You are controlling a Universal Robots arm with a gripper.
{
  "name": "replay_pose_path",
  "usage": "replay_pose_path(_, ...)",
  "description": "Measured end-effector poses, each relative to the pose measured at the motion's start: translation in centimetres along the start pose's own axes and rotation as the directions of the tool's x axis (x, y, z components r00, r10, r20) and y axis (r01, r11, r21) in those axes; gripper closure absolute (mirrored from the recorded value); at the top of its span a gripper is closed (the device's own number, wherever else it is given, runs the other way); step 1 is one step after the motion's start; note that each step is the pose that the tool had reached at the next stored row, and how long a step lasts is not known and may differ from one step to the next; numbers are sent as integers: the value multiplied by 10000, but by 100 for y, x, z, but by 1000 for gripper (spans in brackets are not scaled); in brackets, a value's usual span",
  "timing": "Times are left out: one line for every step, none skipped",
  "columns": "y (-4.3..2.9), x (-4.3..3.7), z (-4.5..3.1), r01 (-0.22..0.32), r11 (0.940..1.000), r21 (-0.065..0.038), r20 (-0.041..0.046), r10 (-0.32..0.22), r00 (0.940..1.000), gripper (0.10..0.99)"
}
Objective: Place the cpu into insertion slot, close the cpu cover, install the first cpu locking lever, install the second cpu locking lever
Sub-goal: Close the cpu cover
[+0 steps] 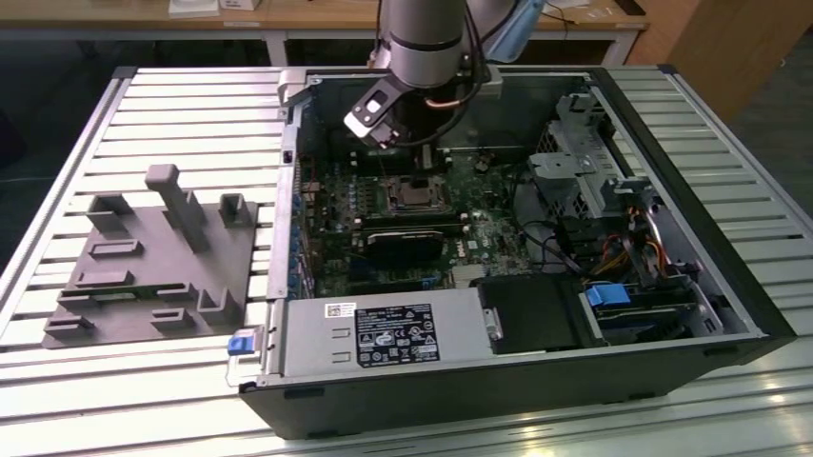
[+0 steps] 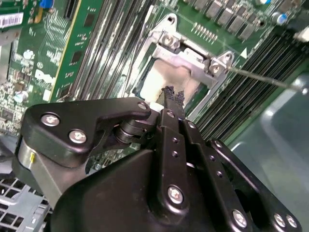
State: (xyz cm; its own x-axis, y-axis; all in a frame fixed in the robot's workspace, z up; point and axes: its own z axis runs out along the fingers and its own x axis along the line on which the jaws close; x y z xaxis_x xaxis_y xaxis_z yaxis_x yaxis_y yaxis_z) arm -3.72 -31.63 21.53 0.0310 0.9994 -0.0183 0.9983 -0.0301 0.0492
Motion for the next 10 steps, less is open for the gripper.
replay_pose_path(-16,0,7,1,10000,0,1,-1,10000,984)
replay_pose_path(-33,-1,15,0,10000,0,0,0,10000,984)
replay_pose_path(-50,-1,23,0,10000,0,0,0,10000,984)
replay_pose_path(-65,-1,32,0,10000,0,0,0,10000,984)
replay_pose_path(-76,-1,40,-1,10000,1,1,1,10000,984)
replay_pose_path(-86,-2,47,0,10000,1,2,0,10000,984)
replay_pose_path(-95,-2,53,0,10000,2,4,0,10000,984)
replay_pose_path(-102,-2,57,0,10000,2,8,0,10000,984)
replay_pose_path(-105,-3,57,1,10000,2,11,-1,10000,984)
replay_pose_path(-105,-3,57,1,10000,2,11,-1,10000,984)
